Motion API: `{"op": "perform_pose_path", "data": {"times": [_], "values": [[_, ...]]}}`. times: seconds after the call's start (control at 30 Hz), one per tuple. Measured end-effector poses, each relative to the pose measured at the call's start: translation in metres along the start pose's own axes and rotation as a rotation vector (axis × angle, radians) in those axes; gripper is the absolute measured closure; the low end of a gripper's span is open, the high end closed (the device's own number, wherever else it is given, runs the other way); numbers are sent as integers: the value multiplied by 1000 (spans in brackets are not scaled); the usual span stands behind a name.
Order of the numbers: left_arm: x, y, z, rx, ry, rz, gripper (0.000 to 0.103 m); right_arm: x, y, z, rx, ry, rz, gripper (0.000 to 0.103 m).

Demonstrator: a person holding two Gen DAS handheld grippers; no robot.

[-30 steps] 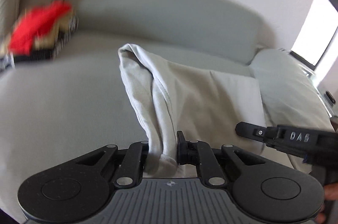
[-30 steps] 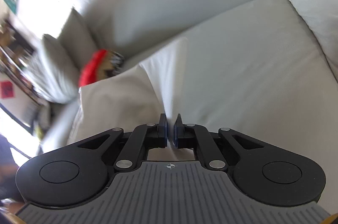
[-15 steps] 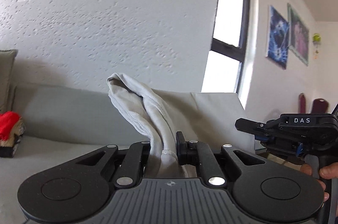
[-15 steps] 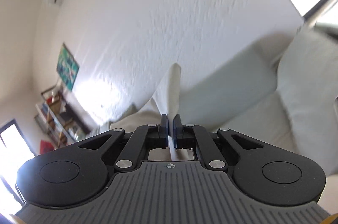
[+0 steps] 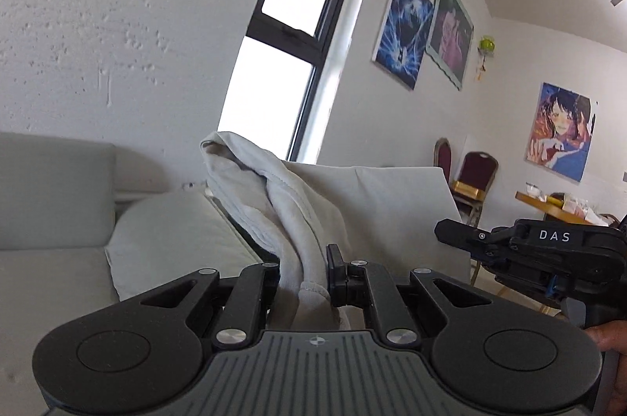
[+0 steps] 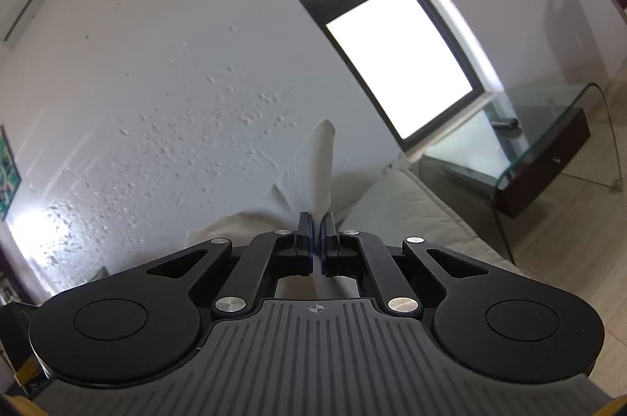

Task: Fold clothes
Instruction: 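Lift the folded shirt with both grippers and carry it onto the sofa cushion, then lower the shirt onto the cushion and open both grippers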

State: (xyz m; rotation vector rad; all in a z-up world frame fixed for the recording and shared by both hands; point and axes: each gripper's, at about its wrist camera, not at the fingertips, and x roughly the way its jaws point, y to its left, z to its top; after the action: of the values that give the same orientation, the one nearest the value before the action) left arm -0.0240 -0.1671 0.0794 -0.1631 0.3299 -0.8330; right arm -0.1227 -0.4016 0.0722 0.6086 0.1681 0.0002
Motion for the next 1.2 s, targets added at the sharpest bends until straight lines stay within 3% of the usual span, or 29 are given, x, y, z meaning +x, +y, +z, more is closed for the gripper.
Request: {"op": "perform_pose_path", "data": {"times": [0.27,0.5,0.53,0.57,0.63,0.7,0.83,0.9,0.97,1.07,1.2], "values": [[94,34,-40,-85,194,57,93,82,-69,-16,83,118,-103,100],[162,90,-42,-168,262,138,92,175,-104,-14,108,175,-183,100],[176,99,-42,-183,273,151,89,190,-106,-13,98,175,-202,100],[191,108,-43,-195,294,168,78,207,-109,-14,79,184,-229,100],[219,129,-48,-229,366,226,66,240,-116,-17,33,228,-301,99],[234,144,-51,-226,416,306,65,260,-125,-22,14,277,-377,84],[215,150,-47,-146,396,398,52,245,-129,-24,-29,271,-450,73],[200,145,-46,-103,384,412,54,226,-126,-22,-56,264,-449,71],[186,134,-48,-66,380,391,66,206,-120,-22,-80,288,-420,71],[174,105,-59,16,414,324,70,185,-107,-36,-157,376,-351,87],[181,67,-87,183,522,305,68,166,-91,-66,-282,515,-308,88]]}}
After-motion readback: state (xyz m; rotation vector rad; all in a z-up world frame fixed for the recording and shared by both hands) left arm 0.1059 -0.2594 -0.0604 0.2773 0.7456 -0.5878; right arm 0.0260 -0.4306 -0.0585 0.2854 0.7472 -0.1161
